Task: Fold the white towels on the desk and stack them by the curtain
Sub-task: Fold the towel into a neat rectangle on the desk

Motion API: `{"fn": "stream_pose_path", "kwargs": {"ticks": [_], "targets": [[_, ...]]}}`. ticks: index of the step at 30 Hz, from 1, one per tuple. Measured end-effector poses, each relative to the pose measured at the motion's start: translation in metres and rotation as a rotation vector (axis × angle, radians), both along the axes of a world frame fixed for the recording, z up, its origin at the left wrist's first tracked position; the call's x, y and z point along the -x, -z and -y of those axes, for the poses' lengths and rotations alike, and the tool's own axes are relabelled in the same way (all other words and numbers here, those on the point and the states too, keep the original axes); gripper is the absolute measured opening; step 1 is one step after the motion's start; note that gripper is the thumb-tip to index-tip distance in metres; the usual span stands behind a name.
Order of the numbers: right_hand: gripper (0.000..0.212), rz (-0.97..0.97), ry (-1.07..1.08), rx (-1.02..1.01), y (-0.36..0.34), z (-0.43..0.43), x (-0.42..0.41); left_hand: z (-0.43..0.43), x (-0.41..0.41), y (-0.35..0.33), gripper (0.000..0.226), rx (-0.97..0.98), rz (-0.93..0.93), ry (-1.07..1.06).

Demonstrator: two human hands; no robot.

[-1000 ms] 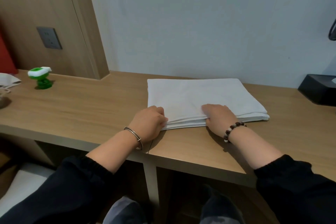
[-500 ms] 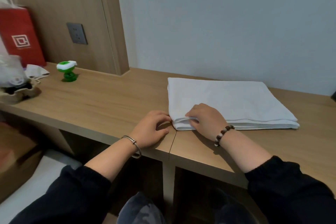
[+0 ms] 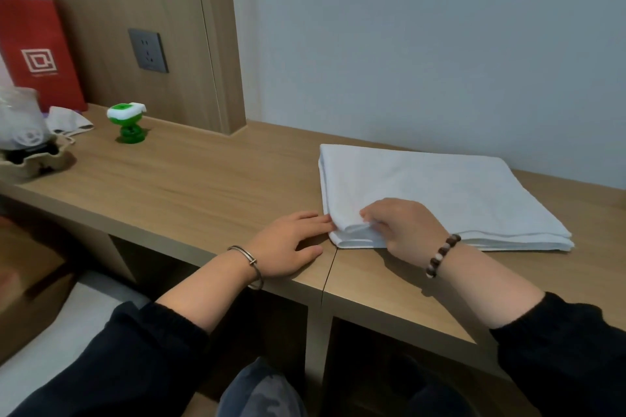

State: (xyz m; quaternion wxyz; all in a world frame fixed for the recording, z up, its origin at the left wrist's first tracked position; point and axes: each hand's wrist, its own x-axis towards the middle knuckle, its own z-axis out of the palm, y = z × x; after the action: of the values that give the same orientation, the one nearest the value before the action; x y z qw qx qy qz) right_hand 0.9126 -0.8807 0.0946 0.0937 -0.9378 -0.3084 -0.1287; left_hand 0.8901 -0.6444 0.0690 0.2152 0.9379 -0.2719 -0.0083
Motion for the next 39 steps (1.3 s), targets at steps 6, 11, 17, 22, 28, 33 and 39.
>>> {"fn": "stream_pose_path", "kwargs": {"ticks": [6,11,17,22,28,33,39], "targets": [[0.019,0.015,-0.03,0.035,0.002,-0.009,0.006,-0.006,0.0,-0.002,0.055,0.033,-0.016,0.006],[0.022,0.054,-0.11,-0.087,0.009,-0.025,0.01,-0.008,0.001,0.0,0.051,0.048,-0.029,-0.032],[0.013,0.034,-0.055,-0.192,0.009,-0.029,0.01,-0.007,0.001,-0.001,0.05,0.048,-0.018,-0.041],[0.01,0.041,-0.062,-0.186,0.007,-0.03,0.013,-0.007,0.001,0.001,0.05,0.038,-0.014,-0.047],[0.012,0.023,-0.039,-0.209,0.01,-0.031,0.014,-0.007,-0.001,0.003,0.05,0.015,-0.011,-0.044],[0.012,0.032,-0.034,-0.185,0.011,-0.031,0.018,-0.008,-0.001,0.004,0.05,0.035,-0.006,-0.033],[0.017,0.015,-0.037,-0.131,0.012,-0.03,0.02,-0.009,0.003,0.004,0.053,0.132,0.039,-0.07]]}}
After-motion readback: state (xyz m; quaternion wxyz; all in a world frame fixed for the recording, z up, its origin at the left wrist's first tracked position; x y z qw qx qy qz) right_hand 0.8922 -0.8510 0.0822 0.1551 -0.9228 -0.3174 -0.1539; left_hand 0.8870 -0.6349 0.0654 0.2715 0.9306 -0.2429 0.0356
